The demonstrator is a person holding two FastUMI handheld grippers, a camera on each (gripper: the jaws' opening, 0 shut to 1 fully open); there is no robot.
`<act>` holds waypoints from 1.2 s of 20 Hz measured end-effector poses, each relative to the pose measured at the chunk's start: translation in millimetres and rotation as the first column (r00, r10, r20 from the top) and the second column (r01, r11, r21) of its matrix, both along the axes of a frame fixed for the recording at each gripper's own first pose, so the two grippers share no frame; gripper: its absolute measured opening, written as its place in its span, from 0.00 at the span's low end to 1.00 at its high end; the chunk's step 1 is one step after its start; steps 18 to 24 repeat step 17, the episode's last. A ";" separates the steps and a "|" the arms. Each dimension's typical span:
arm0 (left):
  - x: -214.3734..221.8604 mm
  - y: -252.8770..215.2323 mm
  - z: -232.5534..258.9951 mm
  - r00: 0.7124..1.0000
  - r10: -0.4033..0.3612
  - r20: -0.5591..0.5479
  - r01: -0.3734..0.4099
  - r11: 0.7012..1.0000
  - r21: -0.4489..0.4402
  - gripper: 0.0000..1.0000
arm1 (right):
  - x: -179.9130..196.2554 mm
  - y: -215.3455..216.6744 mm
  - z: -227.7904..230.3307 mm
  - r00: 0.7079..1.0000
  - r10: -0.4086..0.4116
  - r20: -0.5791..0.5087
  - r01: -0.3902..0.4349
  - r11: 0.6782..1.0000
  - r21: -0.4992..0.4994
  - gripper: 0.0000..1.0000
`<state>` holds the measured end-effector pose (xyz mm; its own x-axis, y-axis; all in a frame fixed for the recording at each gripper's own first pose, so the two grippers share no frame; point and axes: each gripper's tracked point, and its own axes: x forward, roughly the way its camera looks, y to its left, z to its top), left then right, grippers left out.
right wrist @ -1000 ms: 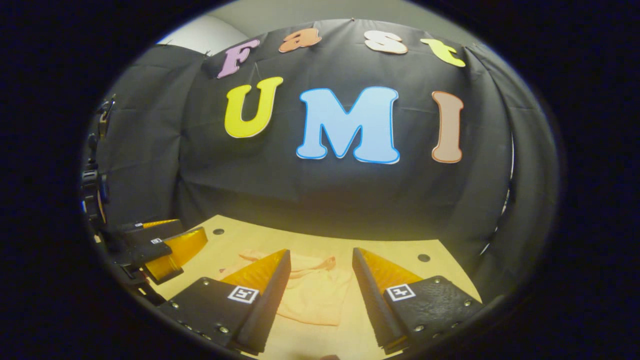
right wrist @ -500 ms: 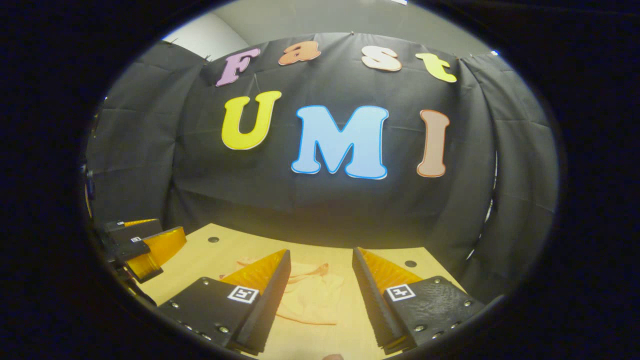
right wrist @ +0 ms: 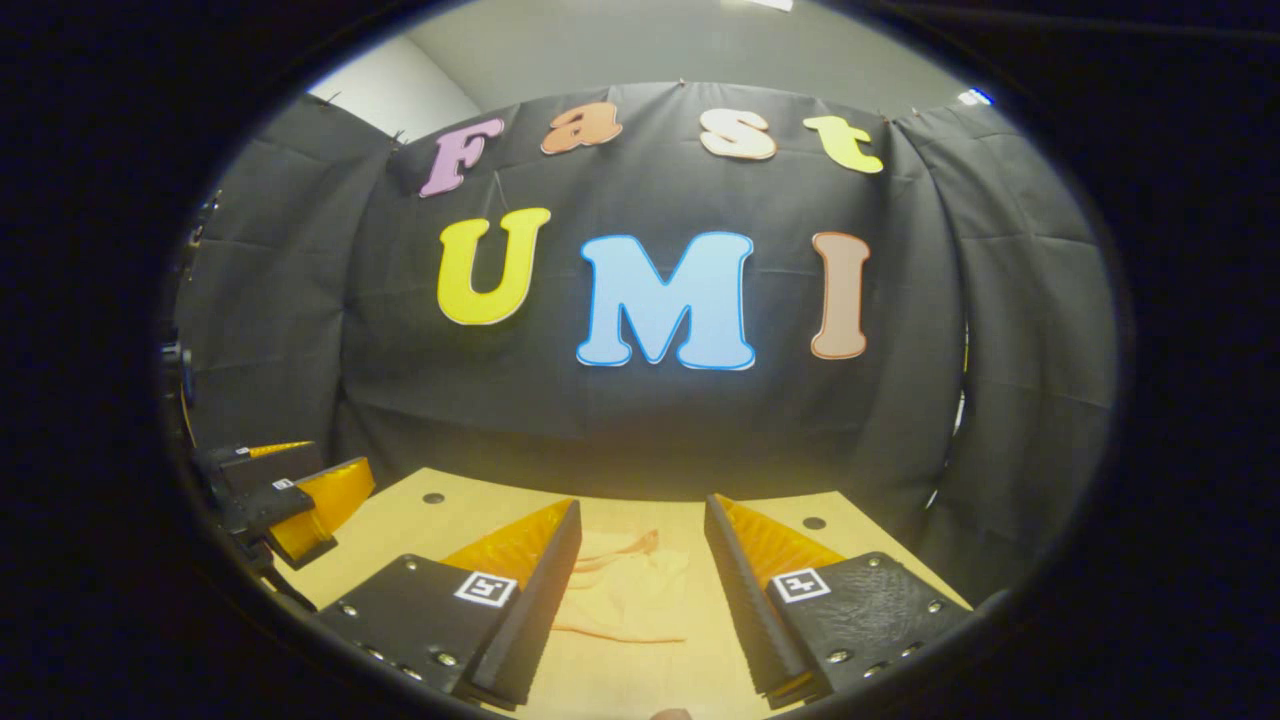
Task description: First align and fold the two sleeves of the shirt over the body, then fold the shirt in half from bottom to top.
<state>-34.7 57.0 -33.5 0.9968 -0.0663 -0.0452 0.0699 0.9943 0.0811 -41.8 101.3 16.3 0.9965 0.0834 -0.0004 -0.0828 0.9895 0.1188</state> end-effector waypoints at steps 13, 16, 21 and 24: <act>-32.5 -48.5 -1.2 0.993 0.115 0.030 -0.114 0.993 -0.022 0.95 | -24.6 -43.3 -8.4 0.995 0.058 0.079 -0.054 0.997 -0.051 0.78; -44.9 -85.3 -4.1 0.984 0.168 0.054 -0.166 0.985 -0.046 0.94 | -33.7 -71.6 -17.0 0.987 0.130 0.095 -0.120 0.988 -0.102 0.78; -49.5 -97.7 -10.0 0.981 0.186 0.044 -0.184 0.981 -0.056 0.94 | -37.9 -81.8 -21.3 0.984 0.154 0.093 -0.143 0.983 -0.117 0.77; -49.5 -97.7 -10.0 0.981 0.186 0.044 -0.184 0.981 -0.056 0.94 | -37.9 -81.8 -21.3 0.984 0.154 0.093 -0.143 0.983 -0.117 0.77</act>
